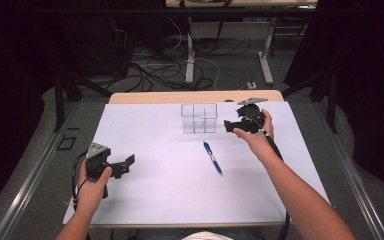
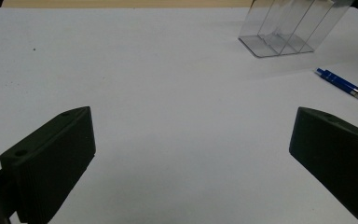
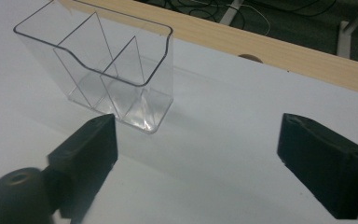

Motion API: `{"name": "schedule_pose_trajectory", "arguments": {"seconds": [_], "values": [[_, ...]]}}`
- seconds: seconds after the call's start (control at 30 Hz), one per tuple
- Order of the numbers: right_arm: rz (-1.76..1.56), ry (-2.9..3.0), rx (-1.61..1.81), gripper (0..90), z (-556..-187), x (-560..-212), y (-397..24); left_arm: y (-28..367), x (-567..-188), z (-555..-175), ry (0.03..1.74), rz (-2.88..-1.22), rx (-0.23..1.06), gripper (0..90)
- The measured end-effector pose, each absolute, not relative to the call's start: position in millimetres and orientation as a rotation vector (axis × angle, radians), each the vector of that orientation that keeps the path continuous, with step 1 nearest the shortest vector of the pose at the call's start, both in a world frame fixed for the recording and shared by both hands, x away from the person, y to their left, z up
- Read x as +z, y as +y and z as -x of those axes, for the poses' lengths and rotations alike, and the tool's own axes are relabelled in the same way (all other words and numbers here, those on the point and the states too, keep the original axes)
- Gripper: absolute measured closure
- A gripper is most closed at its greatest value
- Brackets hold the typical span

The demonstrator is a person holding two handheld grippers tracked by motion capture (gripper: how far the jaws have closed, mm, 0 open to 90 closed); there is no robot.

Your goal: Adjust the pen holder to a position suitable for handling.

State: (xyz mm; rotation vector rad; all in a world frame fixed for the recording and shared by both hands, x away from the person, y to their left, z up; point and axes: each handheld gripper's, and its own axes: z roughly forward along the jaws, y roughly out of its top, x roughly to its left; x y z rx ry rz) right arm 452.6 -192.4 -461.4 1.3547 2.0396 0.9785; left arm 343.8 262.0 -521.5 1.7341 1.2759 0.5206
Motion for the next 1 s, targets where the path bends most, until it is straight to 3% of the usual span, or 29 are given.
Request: {"name": "schedule_pose_trajectory", "arguments": {"seconds": [0.1, 0.5, 0.6, 1.0], "values": [[-1.355, 2.070, 0.968, 0.0, -449.2, -459.6, -190.7, 262.9, -521.2, -342.8, 1.272, -1.747, 0.520, 0.1], [-1.334, 2.071, 0.989, 1.0, -435.1, -457.0, -187.2, 261.4, -521.4, -342.7, 1.274, -1.739, 0.523, 0.1], [-1.326, 2.083, 0.993, 3.4, -432.1, -455.3, -186.6, 261.2, -521.7, -343.1, 1.276, -1.735, 0.525, 0.1], [-1.357, 2.210, 1.008, 26.9, -423.8, -445.1, -181.1, 263.9, -521.4, -341.2, 1.284, -1.743, 0.534, 0.1]]}}
